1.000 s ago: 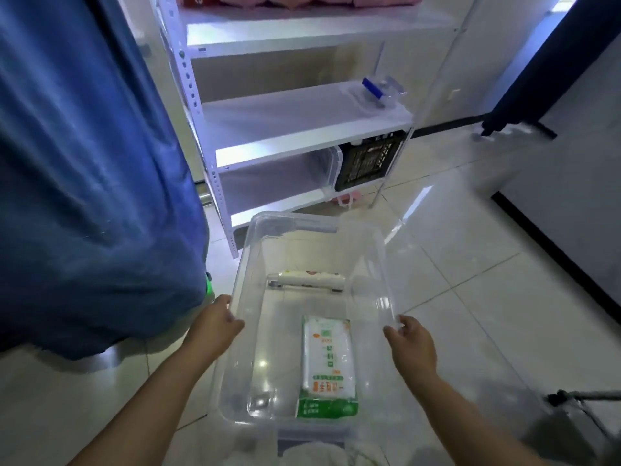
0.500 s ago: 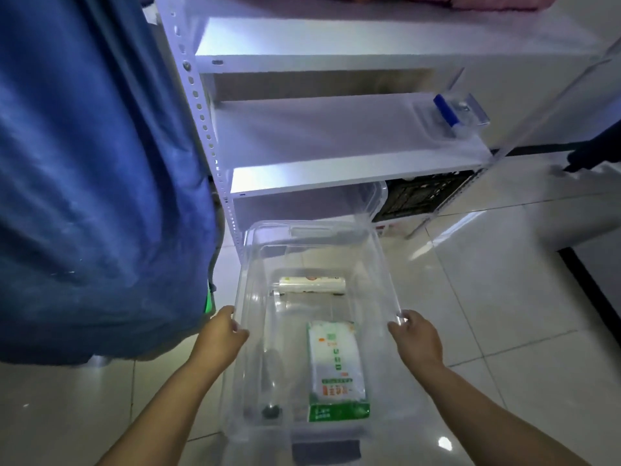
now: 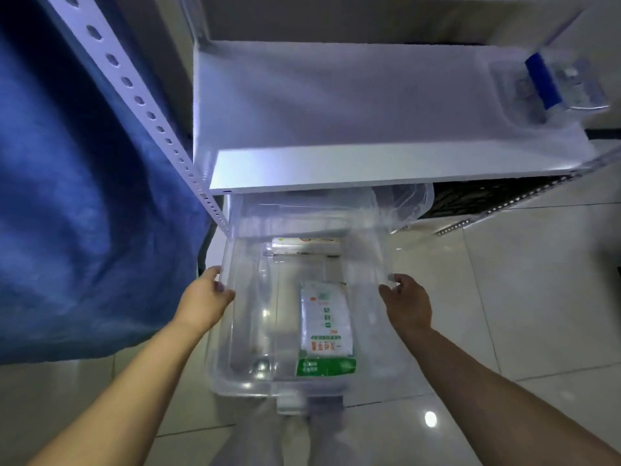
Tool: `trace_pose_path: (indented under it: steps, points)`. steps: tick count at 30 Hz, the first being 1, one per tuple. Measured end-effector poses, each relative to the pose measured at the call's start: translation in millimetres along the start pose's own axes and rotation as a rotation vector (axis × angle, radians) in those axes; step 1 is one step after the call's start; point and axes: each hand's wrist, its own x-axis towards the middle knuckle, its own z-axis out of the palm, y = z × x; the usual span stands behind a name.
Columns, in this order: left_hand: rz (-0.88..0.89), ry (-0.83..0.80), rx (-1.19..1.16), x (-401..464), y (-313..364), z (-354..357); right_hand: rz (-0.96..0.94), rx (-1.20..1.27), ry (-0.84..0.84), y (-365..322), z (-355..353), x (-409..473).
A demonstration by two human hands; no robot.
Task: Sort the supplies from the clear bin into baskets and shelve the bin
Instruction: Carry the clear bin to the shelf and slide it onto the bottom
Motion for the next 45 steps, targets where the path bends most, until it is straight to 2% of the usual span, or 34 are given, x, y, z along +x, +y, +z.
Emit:
trace_pose_path:
  steps: [5, 8, 13, 18, 21, 29, 35, 37, 40, 41, 43, 45]
  points:
    - [-0.110, 0.113, -0.112, 65.3, -7.1, 30.9, -0.037, 0.048, 0.038, -5.3, 48.1, 75.6]
    - [-0.173, 0.153, -0.267, 98.6, -18.2, 47.4, -0.104, 0.073, 0.080, -6.8, 74.1, 112.6]
    - [-0.099, 0.252, -0.481, 134.8, -18.1, 65.0, -0.232, 0.170, 0.101, -17.1, 99.7, 162.7]
    - [-0.007, 0.353, -0.507, 159.1, -11.8, 69.1, -0.351, 0.242, 0.150, -34.7, 112.6, 197.0]
    - [-0.039, 0.370, -0.570, 166.3, -15.1, 74.9, -0.314, 0.257, 0.140, -45.6, 117.6, 215.8]
    - [-0.069, 0.531, -0.443, 142.6, -25.9, 107.3, -0.335, 0.078, 0.158, -47.8, 110.0, 216.1]
    - [-0.201, 0.586, -0.501, 107.0, -8.0, 136.1, -0.488, 0.142, 0.392, -5.6, 49.4, 183.9]
    - [-0.232, 0.592, -0.580, 104.8, -2.0, 141.1, -0.474, 0.186, 0.490, 2.0, 30.7, 183.3]
    - [-0.247, 0.591, -0.630, 106.8, -0.7, 143.0, -0.336, 0.233, 0.618, -0.2, 12.6, 198.6]
    - [-0.243, 0.586, -0.639, 106.8, -1.2, 143.3, -0.283, 0.215, 0.606, -1.4, 10.1, 206.5]
    - [-0.219, 0.579, -0.671, 105.8, -5.1, 144.1, -0.186, 0.164, 0.475, -2.9, 9.8, 221.4]
    - [-0.173, 0.566, -0.693, 105.8, -11.4, 144.3, -0.164, 0.184, 0.368, -3.1, 13.2, 230.3]
